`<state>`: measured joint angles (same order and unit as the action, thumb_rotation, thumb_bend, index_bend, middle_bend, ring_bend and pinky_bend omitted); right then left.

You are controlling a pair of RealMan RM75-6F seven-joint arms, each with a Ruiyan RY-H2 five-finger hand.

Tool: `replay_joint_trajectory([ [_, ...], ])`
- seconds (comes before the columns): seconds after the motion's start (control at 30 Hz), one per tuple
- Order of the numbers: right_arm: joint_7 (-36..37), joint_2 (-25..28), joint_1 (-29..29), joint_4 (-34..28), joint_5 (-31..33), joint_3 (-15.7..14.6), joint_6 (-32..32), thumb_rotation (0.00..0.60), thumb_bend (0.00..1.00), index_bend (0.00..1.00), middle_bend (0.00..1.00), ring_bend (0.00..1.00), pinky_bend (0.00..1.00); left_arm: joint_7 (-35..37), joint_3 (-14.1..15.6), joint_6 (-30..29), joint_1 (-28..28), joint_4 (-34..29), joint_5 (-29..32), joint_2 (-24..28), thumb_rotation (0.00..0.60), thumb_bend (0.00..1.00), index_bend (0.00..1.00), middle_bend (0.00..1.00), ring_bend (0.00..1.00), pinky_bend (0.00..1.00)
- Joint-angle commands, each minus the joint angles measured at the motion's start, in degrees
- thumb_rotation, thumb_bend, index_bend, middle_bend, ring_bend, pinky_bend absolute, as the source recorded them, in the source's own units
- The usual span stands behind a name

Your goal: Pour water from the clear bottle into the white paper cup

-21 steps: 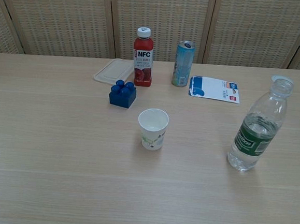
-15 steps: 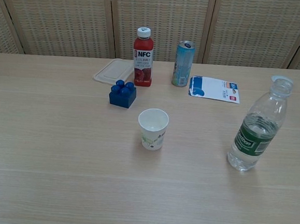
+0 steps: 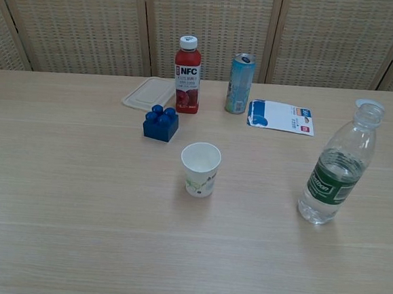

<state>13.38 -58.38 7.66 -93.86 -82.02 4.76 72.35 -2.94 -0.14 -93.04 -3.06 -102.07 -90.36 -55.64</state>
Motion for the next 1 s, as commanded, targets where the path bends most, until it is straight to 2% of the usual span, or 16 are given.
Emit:
replay_joint_trajectory([
  [0.03,4.31,-2.37,4.49,5.48,2.77,-0.37,-8.76,0.600,0.00,0.00,0.00,0.00,0.00,-0.32,-0.23,0.44,0.25,-0.20,0.55,-0.13,0.600,0.05,0.00,0.00,0.00,0.00],
  [0.1,6.84,-3.66,6.29,7.30,2.34,-0.86,-12.48,0.600,0.00,0.00,0.00,0.00,0.00,-0.71,-0.37,0.83,0.47,-0.30,0.93,-0.23,0.600,0.05,0.00,0.00,0.00,0.00],
  [0.27,11.41,-8.36,9.63,12.76,0.04,-1.59,-17.14,0.600,0.00,0.00,0.00,0.00,0.00,-1.67,-0.57,1.91,0.99,-0.49,1.77,-0.51,0.600,0.05,0.00,0.00,0.00,0.00],
  [0.4,21.57,-12.52,12.38,17.45,-2.91,-1.73,-19.25,0.600,0.00,0.00,0.00,0.00,0.00,-1.39,-1.03,2.14,1.53,-0.16,1.82,-0.83,0.600,0.05,0.00,0.00,0.00,0.00],
  [0.57,27.64,-15.69,15.30,20.99,-5.31,-2.15,-20.68,0.600,0.00,0.00,0.00,0.00,0.00,-1.17,-1.36,2.85,2.01,0.11,2.58,-0.86,0.600,0.05,0.00,0.00,0.00,0.00],
  [1.0,29.61,-22.22,20.47,22.52,-4.92,-1.54,-23.48,0.600,0.00,0.00,0.00,0.00,0.00,-0.73,-1.99,3.79,2.62,0.11,4.38,-0.58,0.600,0.05,0.00,0.00,0.00,0.00],
])
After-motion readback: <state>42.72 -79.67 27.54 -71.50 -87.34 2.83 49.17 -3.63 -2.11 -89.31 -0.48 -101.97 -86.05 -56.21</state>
